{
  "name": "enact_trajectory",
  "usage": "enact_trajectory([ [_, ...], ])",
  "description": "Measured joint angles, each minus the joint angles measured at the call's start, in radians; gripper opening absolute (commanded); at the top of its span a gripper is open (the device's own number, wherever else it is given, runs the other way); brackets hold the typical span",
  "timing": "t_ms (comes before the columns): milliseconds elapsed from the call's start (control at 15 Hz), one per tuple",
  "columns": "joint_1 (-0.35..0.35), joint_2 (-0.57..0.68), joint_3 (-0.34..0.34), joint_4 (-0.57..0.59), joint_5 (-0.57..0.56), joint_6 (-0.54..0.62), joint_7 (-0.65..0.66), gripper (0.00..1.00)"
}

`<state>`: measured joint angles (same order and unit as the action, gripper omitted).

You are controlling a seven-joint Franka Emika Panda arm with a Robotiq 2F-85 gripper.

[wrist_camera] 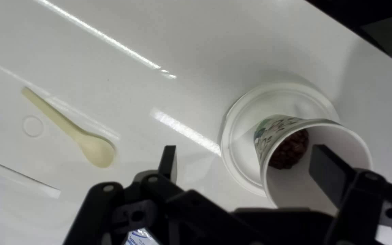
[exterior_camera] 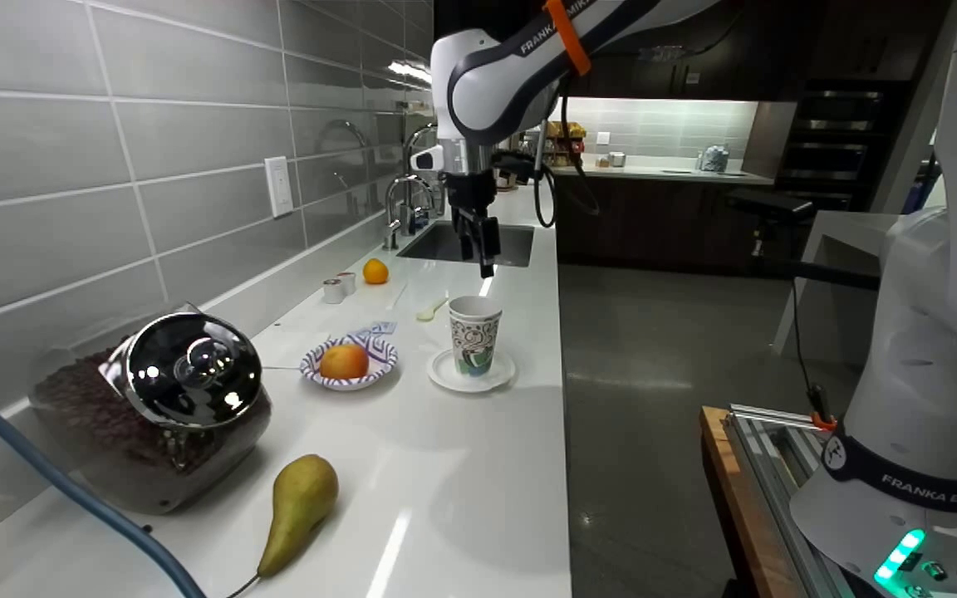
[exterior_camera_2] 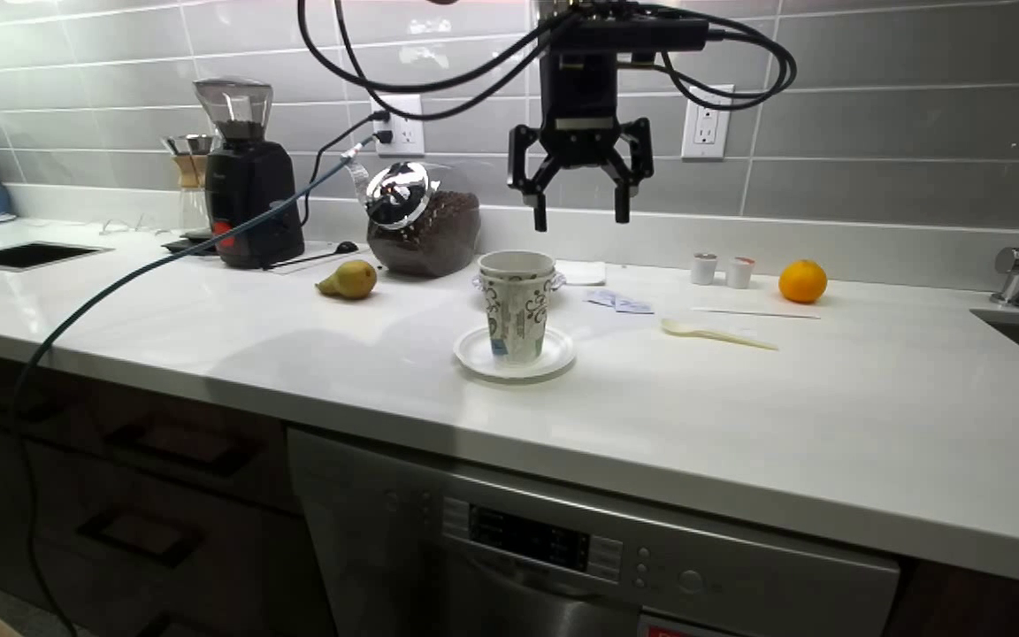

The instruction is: Pour the beans in the cup onto the plate

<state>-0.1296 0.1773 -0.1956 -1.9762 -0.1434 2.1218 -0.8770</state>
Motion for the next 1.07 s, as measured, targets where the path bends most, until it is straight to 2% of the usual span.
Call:
enact_trajectory([
  [467,-0.009,0.073,0.064,-0.040,-0.013,0.196,-0.077,1.00],
  [667,-0.029,0.083,0.086,-0.040,0.021,0.215,-0.129,1.00],
  [933,-0.036,0.083,0.091,-0.039,0.024,0.208,-0.138,1.00],
  [1000,-0.036,0.083,0.092,-0.037,0.024,0.200,-0.138,0.97],
  [1067,-0.036,0.083,0.092,-0.036,0.024,0.190,-0.138,0.73],
])
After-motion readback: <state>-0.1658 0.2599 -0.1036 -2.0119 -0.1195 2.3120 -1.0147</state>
